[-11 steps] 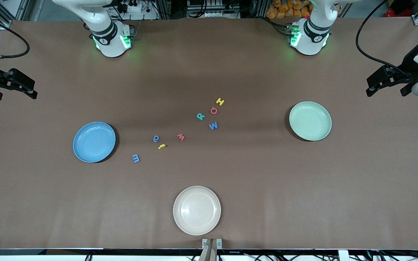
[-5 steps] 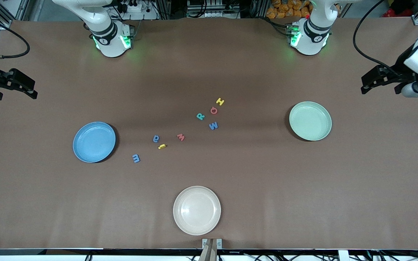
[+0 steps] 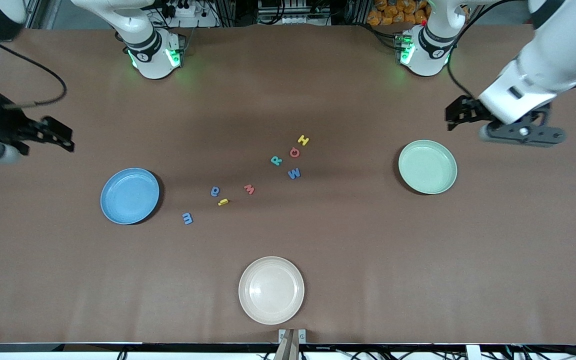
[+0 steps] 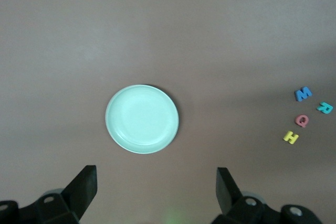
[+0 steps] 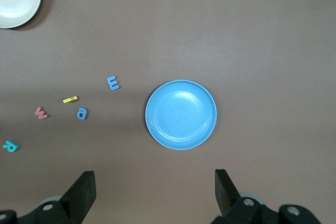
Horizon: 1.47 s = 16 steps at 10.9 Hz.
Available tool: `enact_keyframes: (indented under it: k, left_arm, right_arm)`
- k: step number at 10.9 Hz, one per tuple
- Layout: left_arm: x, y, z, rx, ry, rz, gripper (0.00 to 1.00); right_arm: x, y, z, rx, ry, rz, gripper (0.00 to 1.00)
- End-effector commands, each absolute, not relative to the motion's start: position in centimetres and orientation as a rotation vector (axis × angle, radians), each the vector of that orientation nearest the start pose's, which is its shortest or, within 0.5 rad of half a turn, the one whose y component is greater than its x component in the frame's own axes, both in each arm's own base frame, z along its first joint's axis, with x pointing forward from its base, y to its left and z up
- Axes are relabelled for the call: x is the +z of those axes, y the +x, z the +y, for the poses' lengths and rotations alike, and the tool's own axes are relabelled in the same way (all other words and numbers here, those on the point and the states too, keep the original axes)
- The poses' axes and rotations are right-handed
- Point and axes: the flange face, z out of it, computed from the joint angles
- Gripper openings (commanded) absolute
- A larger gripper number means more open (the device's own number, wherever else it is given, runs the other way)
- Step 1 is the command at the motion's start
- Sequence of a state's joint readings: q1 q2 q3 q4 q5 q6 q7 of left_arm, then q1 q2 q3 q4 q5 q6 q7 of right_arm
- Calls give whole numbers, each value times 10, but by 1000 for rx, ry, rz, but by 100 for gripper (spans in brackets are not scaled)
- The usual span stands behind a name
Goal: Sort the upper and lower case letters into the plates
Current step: 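Move the right gripper toward the blue m while the left gripper approaches letters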
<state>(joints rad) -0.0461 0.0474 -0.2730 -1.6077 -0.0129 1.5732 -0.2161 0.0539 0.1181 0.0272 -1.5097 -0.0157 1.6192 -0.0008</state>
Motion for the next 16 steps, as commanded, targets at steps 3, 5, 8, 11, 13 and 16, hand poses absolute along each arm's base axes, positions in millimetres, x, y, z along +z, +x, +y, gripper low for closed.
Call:
enact_keyframes:
  k: [3, 5, 8, 11, 13, 16]
  left_arm:
    - [534, 525, -289, 205, -3157, -211, 100]
    - [508, 521, -324, 235, -3152, -354, 100]
    - [467, 513, -371, 275, -3168, -449, 100]
    - [410, 495, -397, 262, -3183, -426, 100]
    - [382, 473, -419, 170, -3161, -438, 100]
    - [337, 433, -474, -36, -3014, -553, 100]
  right_arm:
    - [536, 617, 104, 71, -3161, -35, 100]
    - [516, 624, 125, 74, -3164, 3, 100]
    - [462, 634, 174, 81, -3237, 159, 100]
    - [418, 641, 207, 42, -3239, 363, 100]
    - [375, 634, 213, 11, -3209, 351, 100]
    - [310, 616, 204, -24, -3183, 67, 100]
